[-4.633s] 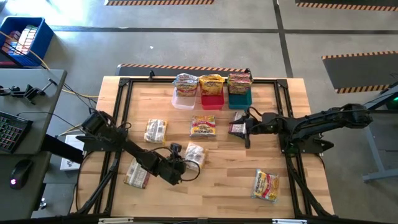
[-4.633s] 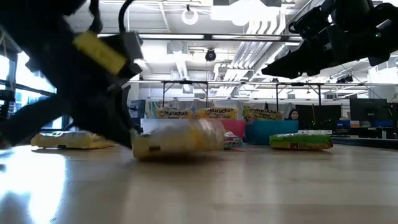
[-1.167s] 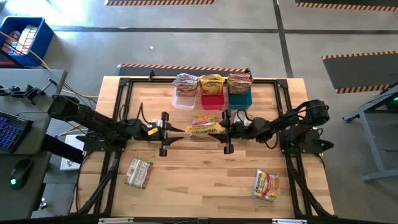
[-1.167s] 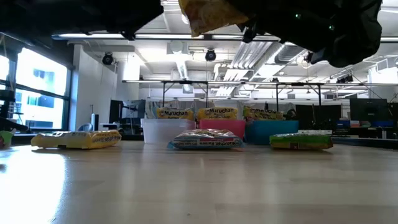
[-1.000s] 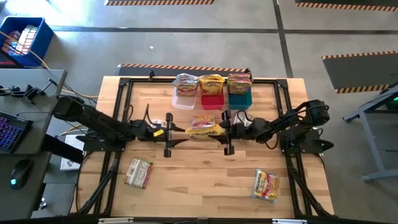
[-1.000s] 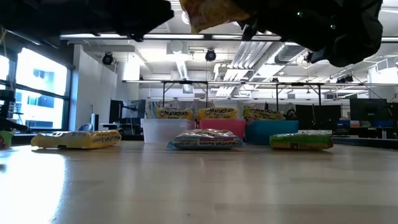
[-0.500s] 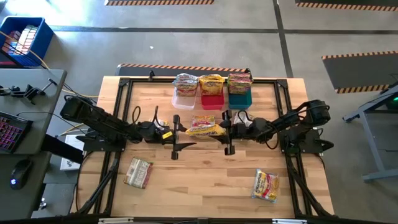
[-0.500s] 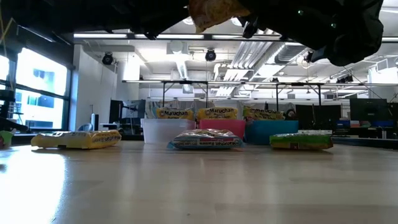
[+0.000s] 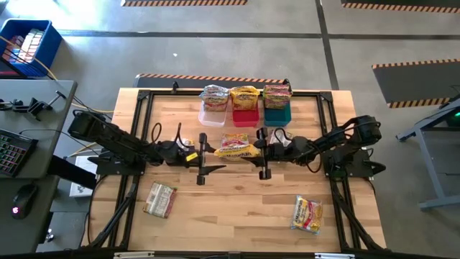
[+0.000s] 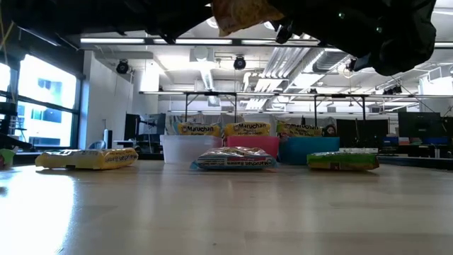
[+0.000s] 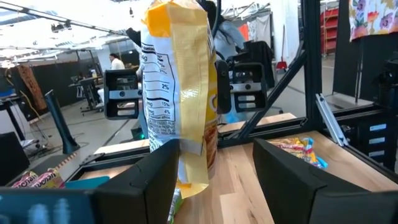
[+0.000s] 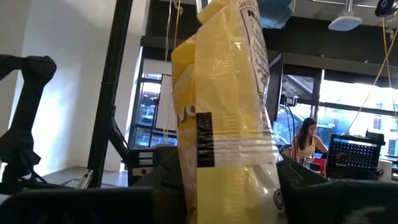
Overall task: Sort Maruchan noodles
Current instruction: Put the yellow noodle pack into the red bin
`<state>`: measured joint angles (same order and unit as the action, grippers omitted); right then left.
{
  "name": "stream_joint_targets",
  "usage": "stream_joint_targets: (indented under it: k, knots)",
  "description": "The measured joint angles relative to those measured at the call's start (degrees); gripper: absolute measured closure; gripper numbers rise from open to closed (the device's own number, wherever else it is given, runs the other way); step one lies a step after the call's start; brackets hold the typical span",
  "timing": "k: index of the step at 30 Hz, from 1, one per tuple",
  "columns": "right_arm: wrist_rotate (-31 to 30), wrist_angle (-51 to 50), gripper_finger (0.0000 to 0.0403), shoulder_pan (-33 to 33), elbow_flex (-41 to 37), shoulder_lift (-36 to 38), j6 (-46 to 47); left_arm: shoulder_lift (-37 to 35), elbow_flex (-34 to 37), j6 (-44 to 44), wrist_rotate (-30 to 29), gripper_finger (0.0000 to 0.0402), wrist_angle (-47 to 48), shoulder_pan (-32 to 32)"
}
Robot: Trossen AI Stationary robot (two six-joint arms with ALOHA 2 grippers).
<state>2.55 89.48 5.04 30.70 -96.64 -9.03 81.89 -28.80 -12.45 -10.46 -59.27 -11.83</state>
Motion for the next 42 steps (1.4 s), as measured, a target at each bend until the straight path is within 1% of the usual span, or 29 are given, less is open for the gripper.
stream_joint_targets:
  k: [8, 16, 20, 25, 28, 31, 33, 36, 42]
  knots:
    - [0.52, -0.91, 0.0304, 0.0, 0.0, 0.0, -0.01, -0.03, 0.0, 0.33, -0.63, 0.0202, 0.19, -0.08]
    - [0.43, -2.04, 0.0304, -0.02, -0.02, 0.0, -0.03, -0.09, 0.0, 1.58, -0.81, 0.02, 2.59, 0.56]
    - [0.49, -2.19, 0.0304, -0.02, -0.02, 0.0, -0.03, -0.09, 0.0, 1.71, -0.87, 0.0181, 2.58, 0.04]
    - [0.49, -2.19, 0.0304, -0.02, -0.02, 0.0, -0.26, -0.09, 0.0, 0.48, -1.17, 0.0143, 2.58, -0.67]
    - [0.34, -2.41, 0.0304, -0.04, -0.02, -0.02, -0.29, -0.54, -0.07, -1.35, -5.32, 0.0124, 2.66, -1.92]
    - [0.05, -2.91, 0.0304, -0.09, 0.0, -0.04, -0.45, -1.31, -0.17, -1.61, -9.51, 0.0117, 2.81, -2.92]
    - [0.53, -4.65, 0.0304, -0.02, -0.02, -0.33, -0.38, -1.78, -0.52, -1.39, -10.42, 0.0116, 1.12, -3.3]
    - [0.69, -4.41, 0.0304, 0.02, -0.11, -0.25, -0.38, -2.34, -0.31, -1.37, -10.58, 0.0117, 2.34, -3.67]
    - [0.61, -4.54, 0.0304, 0.0, -0.11, -0.22, -0.38, -2.55, -0.31, -1.34, -7.45, 0.0116, 2.17, -4.52]
